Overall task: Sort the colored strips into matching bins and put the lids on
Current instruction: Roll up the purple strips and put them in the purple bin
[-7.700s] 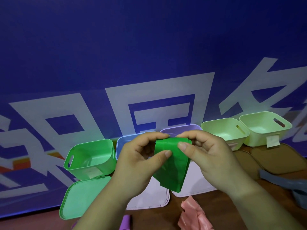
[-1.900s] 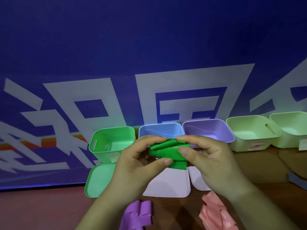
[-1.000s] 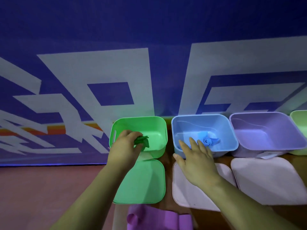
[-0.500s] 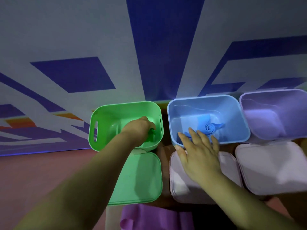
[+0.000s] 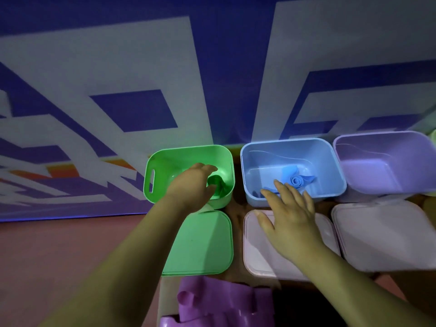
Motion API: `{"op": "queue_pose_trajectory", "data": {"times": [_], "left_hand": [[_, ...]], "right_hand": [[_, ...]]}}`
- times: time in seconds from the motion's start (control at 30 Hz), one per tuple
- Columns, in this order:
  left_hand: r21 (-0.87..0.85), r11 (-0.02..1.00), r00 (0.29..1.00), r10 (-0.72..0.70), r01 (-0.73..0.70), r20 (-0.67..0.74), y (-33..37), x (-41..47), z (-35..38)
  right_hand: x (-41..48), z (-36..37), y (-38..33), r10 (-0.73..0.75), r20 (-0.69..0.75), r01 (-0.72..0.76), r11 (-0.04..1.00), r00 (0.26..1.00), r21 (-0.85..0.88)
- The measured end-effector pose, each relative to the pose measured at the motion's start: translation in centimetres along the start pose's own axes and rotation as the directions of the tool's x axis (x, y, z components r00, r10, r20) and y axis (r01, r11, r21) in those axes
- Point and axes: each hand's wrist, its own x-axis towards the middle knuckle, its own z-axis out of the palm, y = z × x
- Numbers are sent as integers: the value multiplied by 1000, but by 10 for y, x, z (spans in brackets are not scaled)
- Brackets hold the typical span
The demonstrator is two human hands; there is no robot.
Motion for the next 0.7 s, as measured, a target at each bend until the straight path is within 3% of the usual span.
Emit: {"op": "queue_pose_trajectory", "data": {"times": [0.13, 0.27, 0.5, 0.7], "left_hand": [[-39, 999, 973, 21, -31, -228, 12, -71, 10], [-113, 994, 953, -24, -11, -301, 20, -144, 47], [-204, 975, 982, -118, 86, -149, 23, -231, 124], [-100, 994, 999, -36, 37, 9, 31, -247, 155]], "right_hand": [[-40, -6, 5, -77, -89, 83, 995, 993, 63], [-87, 2, 11, -64, -4, 64, 990, 998, 125], [-148, 29, 14, -44, 317, -13, 984, 947, 176], [-166, 61, 26, 74, 501, -123, 990, 862, 66]]}}
